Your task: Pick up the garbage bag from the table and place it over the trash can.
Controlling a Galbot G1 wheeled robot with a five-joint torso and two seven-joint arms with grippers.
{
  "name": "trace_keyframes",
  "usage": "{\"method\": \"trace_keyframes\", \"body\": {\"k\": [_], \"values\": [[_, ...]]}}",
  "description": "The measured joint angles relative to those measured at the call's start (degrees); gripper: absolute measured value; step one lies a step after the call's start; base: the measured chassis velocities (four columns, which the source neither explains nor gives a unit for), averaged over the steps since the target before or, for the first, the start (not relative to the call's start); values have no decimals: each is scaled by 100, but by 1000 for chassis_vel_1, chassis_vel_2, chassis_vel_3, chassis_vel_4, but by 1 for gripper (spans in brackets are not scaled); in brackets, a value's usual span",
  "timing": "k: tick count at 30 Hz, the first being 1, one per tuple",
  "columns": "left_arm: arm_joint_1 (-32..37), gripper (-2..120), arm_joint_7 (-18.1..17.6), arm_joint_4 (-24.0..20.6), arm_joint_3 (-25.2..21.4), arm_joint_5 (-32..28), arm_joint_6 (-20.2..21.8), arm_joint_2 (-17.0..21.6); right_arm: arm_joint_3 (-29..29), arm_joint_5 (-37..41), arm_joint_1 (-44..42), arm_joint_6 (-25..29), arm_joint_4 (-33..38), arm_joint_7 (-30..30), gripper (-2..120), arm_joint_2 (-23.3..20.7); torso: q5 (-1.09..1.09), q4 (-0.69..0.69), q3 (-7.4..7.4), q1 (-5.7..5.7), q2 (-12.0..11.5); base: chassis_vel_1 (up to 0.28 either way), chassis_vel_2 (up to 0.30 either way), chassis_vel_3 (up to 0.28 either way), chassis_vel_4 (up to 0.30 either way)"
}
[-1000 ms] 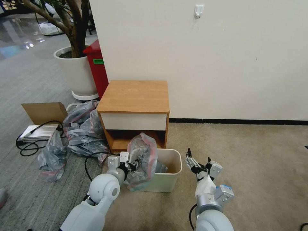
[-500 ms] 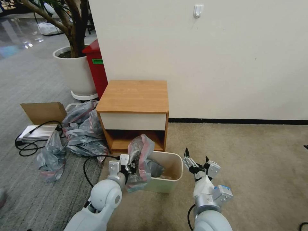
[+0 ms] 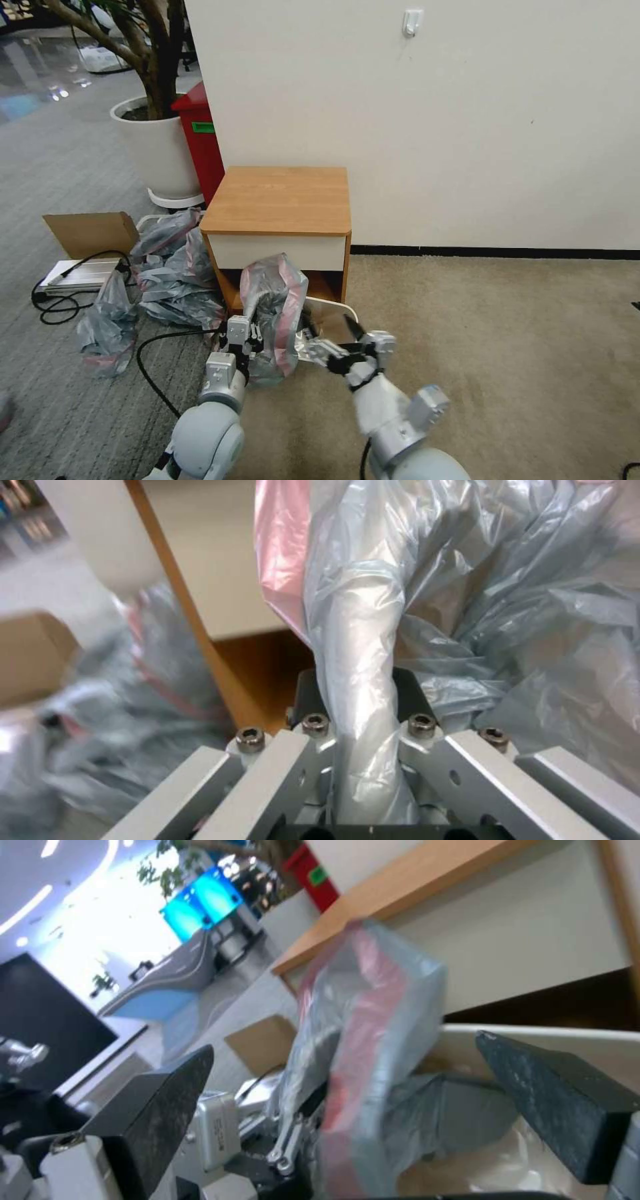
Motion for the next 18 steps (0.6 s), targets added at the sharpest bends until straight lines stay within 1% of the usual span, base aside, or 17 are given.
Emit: {"method": "trace_keyframes", "body": {"k": [1,4,5,7,9,13,15,17,18], "values": [[0,5,0,0,0,0,0,0,0,0,0,0,0,0,100,0,0,0,0,0,0,0,0,0,0],[149,5,-8,-65,-27,525,-76,-21,-208,-59,301,-265,-177,299,100,90,0,0,0,0,0,0,0,0,0],[149,5,-8,-65,-27,525,-76,-21,-208,-59,301,-265,-177,299,100,90,0,0,0,0,0,0,0,0,0],[218,5,-8,-70,-37,775,-178,-32,-283,-66,385,-352,-274,407,100,122,0,-1,0,0,0,0,0,0,0],[235,5,-8,-70,-38,854,-215,-37,-296,-60,406,-388,-296,431,100,131,0,0,0,0,0,0,0,0,0],[314,5,-8,-113,-25,1265,-400,-73,-383,87,698,-543,-536,632,99,214,0,-1,0,0,0,0,0,0,0],[325,5,-8,-111,-25,1345,-440,-82,-392,115,756,-578,-574,673,99,230,-1,-1,0,0,0,0,0,0,0],[350,5,-12,-72,-44,1605,-581,-106,-450,166,909,-655,-706,804,99,271,0,-1,0,0,0,0,0,0,0],[350,5,-12,-72,-44,1605,-581,-106,-450,166,909,-655,-706,804,99,271,0,-1,0,0,0,0,0,0,0]]}}
